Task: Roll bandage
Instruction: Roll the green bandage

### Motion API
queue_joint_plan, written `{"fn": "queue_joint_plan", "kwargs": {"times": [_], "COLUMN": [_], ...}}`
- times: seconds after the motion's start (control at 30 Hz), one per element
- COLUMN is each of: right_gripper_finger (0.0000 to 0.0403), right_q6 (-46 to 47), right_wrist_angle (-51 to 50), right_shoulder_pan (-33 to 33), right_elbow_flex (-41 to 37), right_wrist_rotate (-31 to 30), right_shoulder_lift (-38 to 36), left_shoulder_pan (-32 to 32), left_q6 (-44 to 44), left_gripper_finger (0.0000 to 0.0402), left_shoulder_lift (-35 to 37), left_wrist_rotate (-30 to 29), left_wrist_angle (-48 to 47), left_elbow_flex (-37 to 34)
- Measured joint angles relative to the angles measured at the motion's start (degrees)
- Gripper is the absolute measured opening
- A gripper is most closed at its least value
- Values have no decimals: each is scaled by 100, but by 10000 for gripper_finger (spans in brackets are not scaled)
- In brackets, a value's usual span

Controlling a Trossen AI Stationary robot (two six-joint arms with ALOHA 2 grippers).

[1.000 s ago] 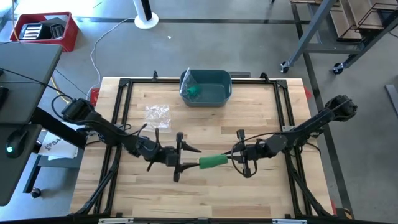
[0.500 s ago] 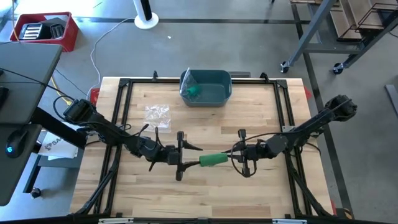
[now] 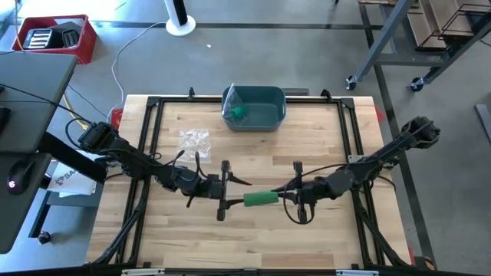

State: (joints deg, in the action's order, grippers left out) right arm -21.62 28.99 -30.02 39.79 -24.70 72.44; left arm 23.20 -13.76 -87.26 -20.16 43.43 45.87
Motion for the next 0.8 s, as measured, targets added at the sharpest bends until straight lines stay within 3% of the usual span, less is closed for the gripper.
{"fn": "queue_joint_plan", "kwargs": {"times": [0.27, 0.47, 0.63, 0.8], "right_gripper_finger": [19, 96, 154, 172], "right_q6": [361, 456, 369, 1089], "right_wrist_angle": [-89, -94, -680, -1506], "right_shoulder_pan": [122, 192, -86, -467], "right_elbow_flex": [32, 32, 32, 32], "right_wrist_rotate": [-18, -46, -949, -1557], "right_shoulder_lift": [-2, 0, -181, -408], "left_shoulder_pan": [0, 4, 15, 18], "left_q6": [168, 180, 429, 477], "left_gripper_finger": [148, 91, 41, 9], "left_shoulder_lift": [0, 0, 122, 249], "left_wrist_rotate": [85, 74, -160, 68], "left_wrist_angle": [1, -23, -139, -371], "left_elbow_flex": [-2, -2, -2, -2]}}
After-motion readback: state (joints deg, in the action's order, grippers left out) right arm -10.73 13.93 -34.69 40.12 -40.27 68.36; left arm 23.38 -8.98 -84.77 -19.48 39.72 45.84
